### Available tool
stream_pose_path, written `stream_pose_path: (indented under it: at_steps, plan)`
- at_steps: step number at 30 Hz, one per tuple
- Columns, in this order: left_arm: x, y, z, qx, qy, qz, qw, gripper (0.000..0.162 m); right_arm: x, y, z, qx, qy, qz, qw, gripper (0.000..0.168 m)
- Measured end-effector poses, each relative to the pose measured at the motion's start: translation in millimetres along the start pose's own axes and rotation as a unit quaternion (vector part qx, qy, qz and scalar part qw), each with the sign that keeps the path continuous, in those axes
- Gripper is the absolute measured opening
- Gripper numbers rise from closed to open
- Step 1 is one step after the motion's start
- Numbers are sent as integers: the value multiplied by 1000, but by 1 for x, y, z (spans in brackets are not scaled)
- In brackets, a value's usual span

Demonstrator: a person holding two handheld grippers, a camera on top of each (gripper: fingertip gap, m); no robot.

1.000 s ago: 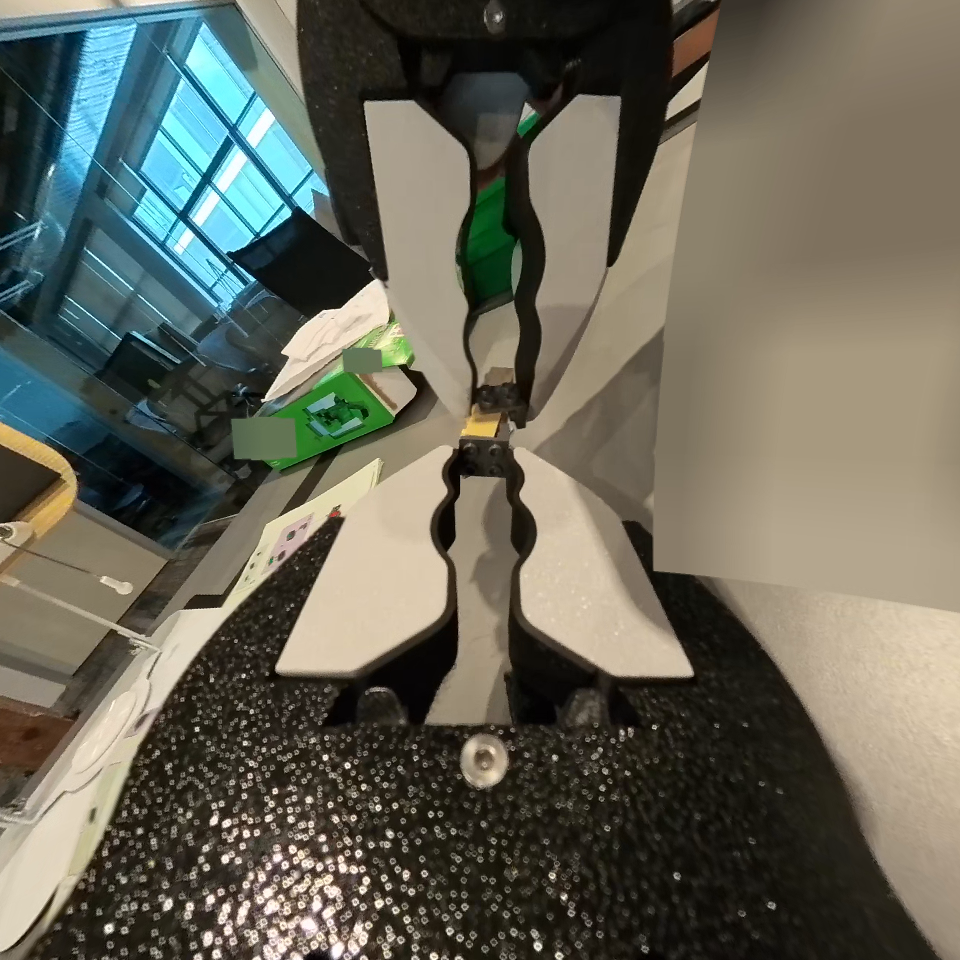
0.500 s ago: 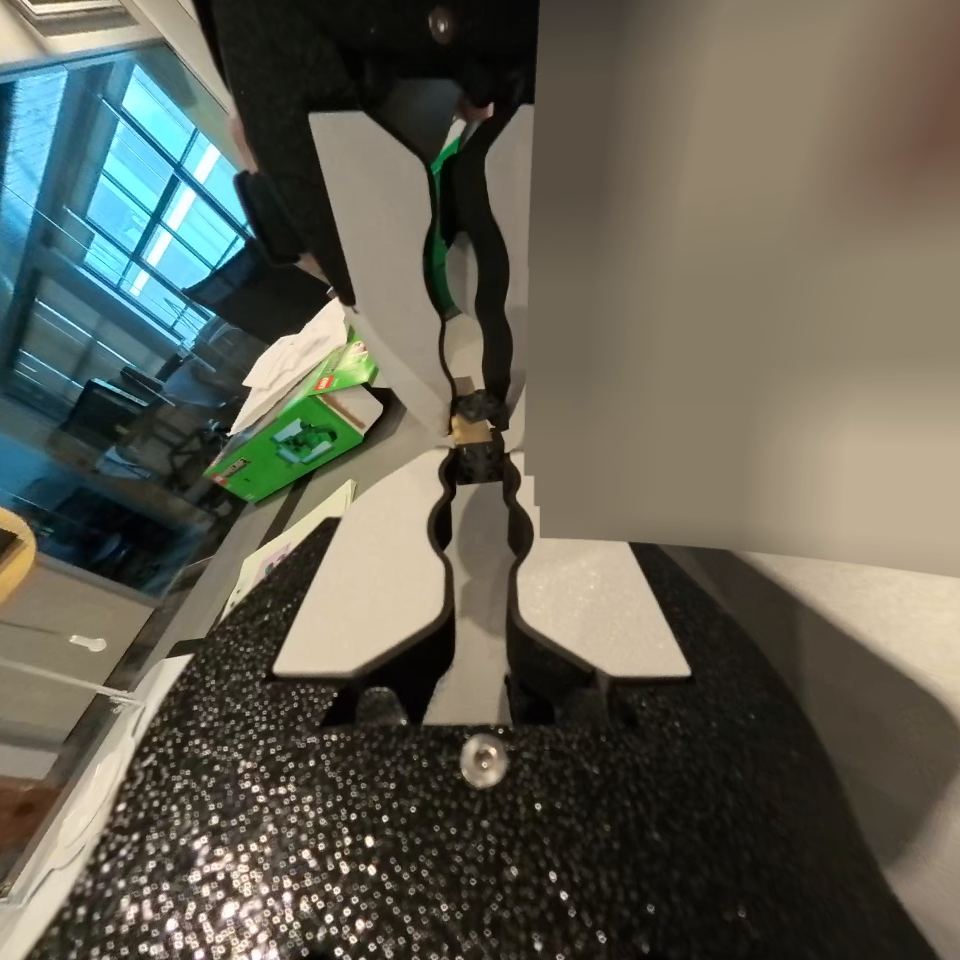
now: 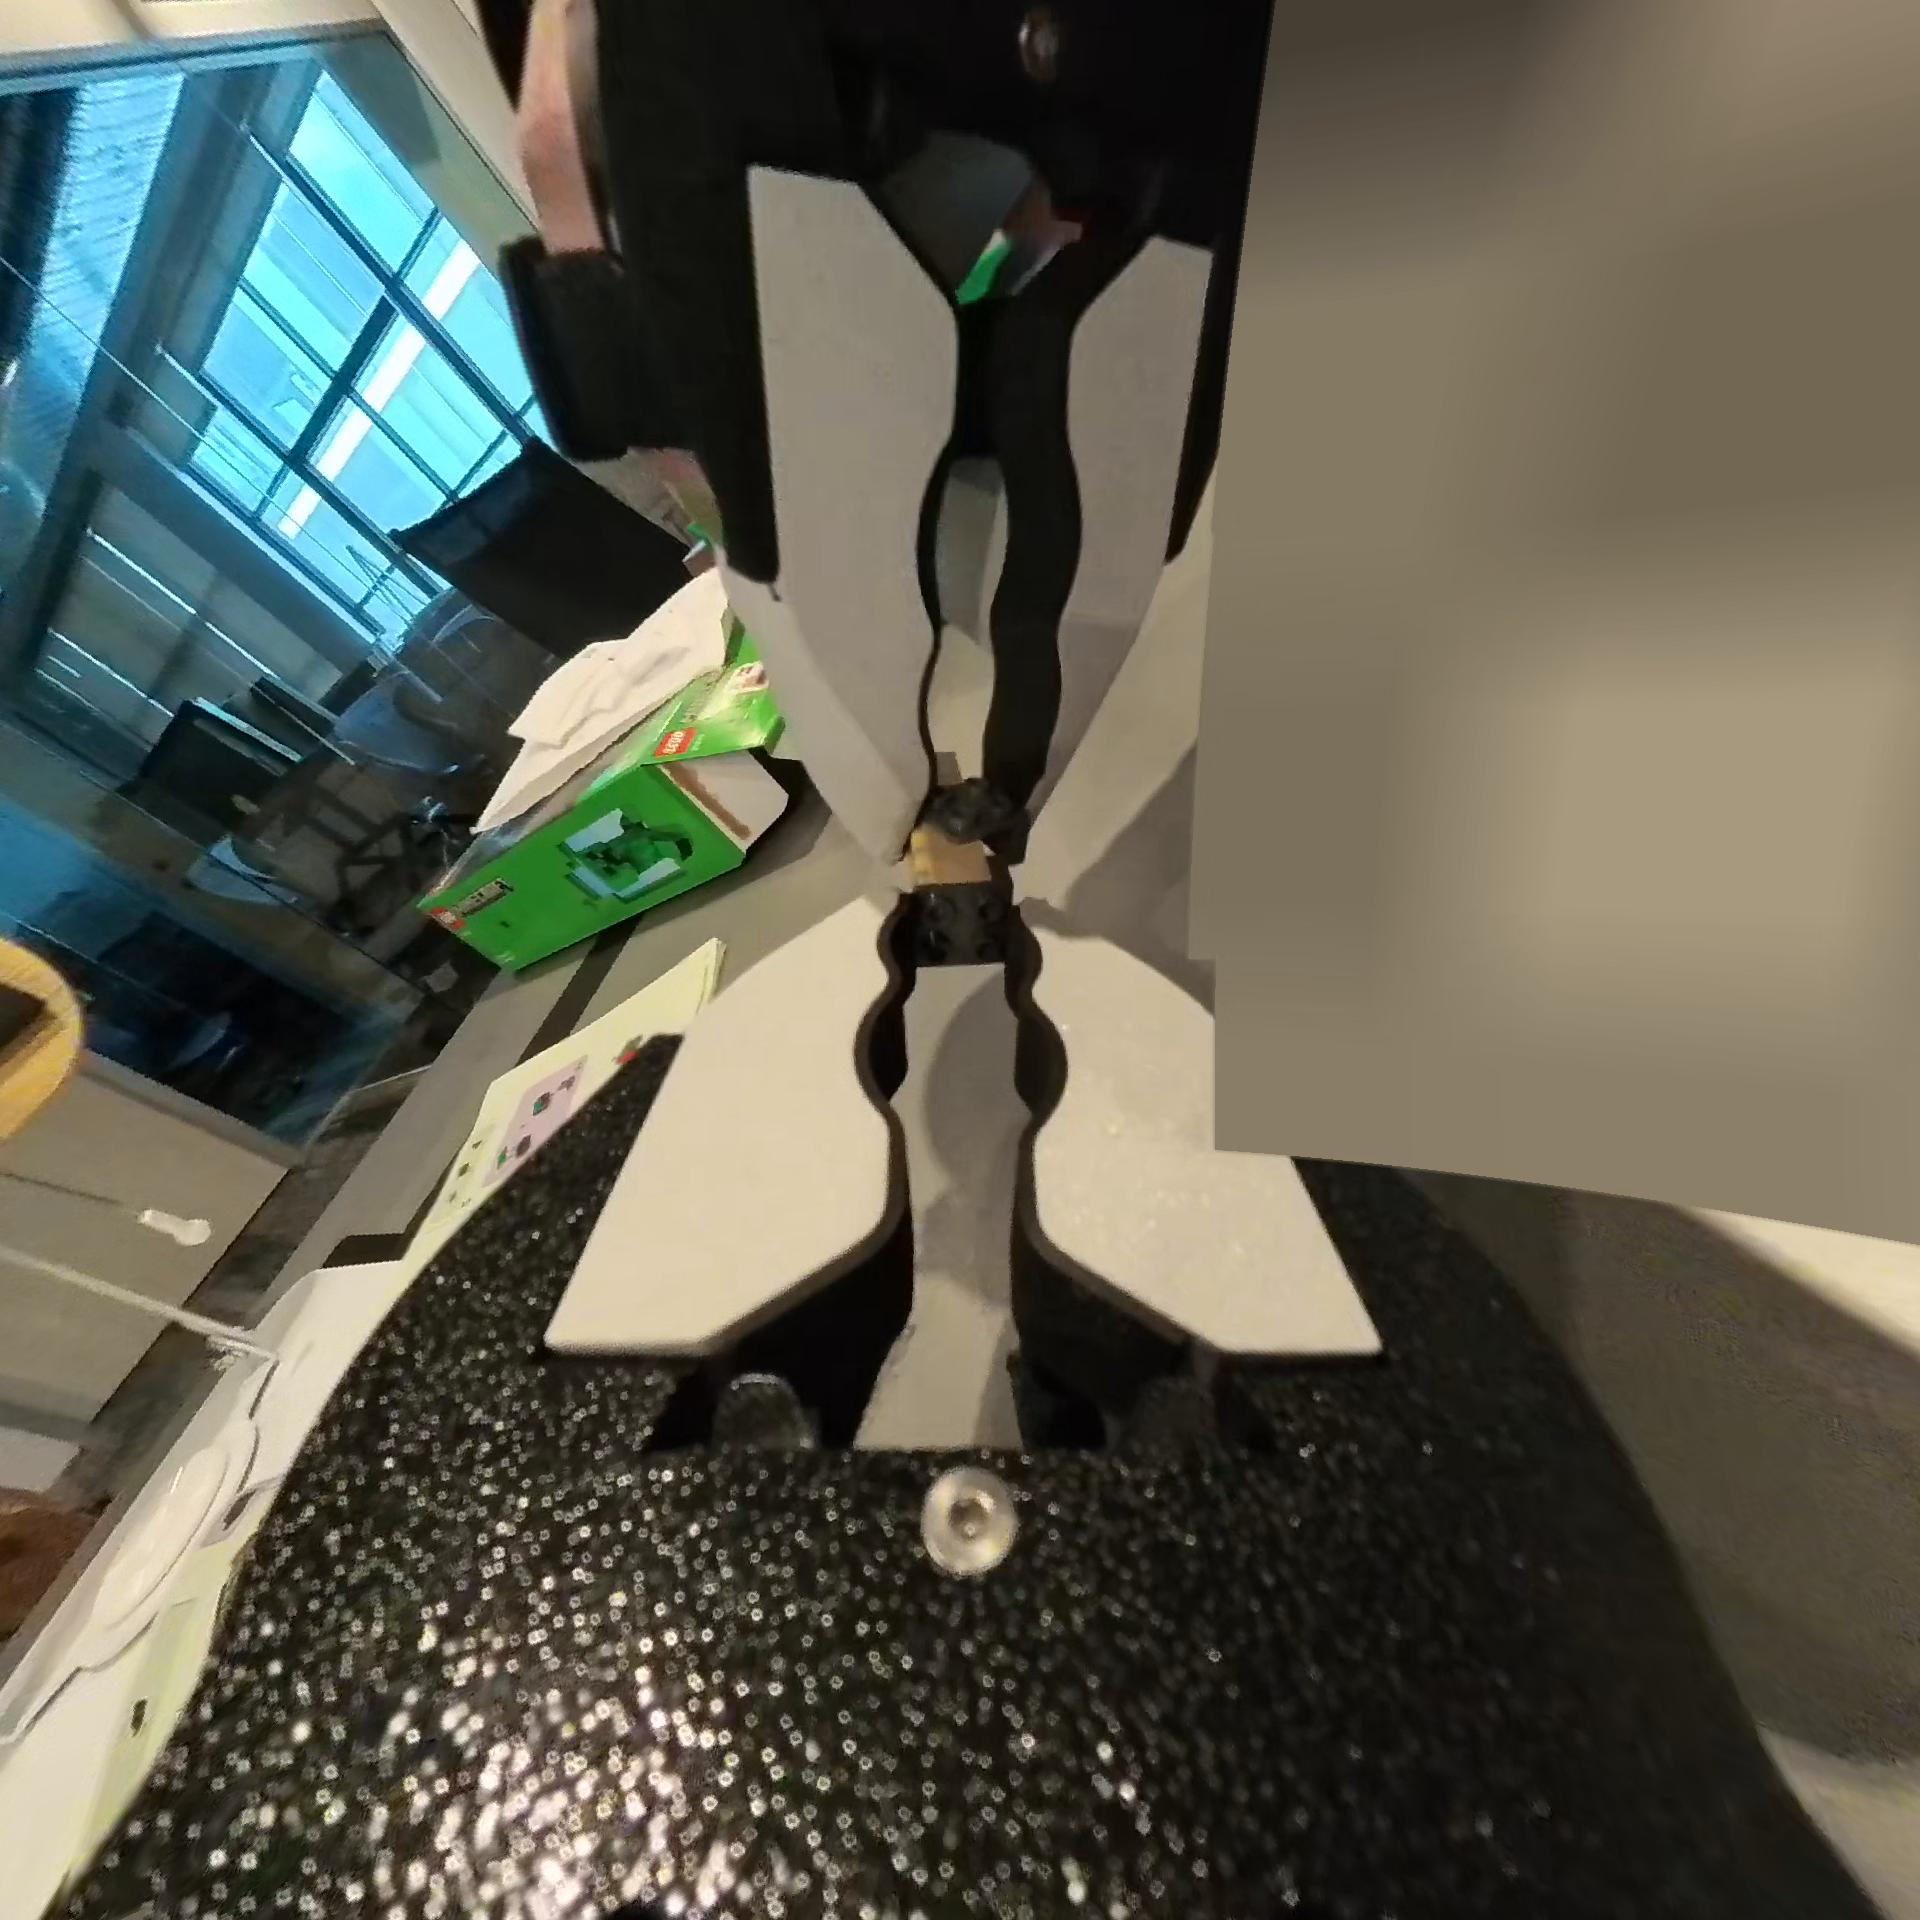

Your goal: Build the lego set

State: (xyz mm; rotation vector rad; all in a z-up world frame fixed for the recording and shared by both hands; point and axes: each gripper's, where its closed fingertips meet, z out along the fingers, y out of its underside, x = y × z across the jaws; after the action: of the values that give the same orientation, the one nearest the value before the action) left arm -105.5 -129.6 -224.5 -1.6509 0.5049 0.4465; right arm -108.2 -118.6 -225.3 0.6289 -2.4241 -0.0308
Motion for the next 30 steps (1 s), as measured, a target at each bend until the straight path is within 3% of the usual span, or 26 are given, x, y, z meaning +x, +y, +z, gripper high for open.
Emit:
stream_pose_path:
  at_steps: [3, 9, 23, 30]
  plan:
    - [3, 3, 1, -11, 6, 13, 1000, 16, -4, -1, 2, 0, -5, -12, 1000, 17]
    - [1, 6, 3, -19, -3, 16, 1000, 18, -2, 1, 6, 20, -24, 76, 997, 17]
    - [-9, 7, 3, -25, -43, 14, 999, 25, 1, 2, 7, 31, -19, 121, 992, 17]
    - [-8, 8, 4, -30, -46, 21, 998, 20, 2, 4, 8, 21, -1, 125, 992, 17]
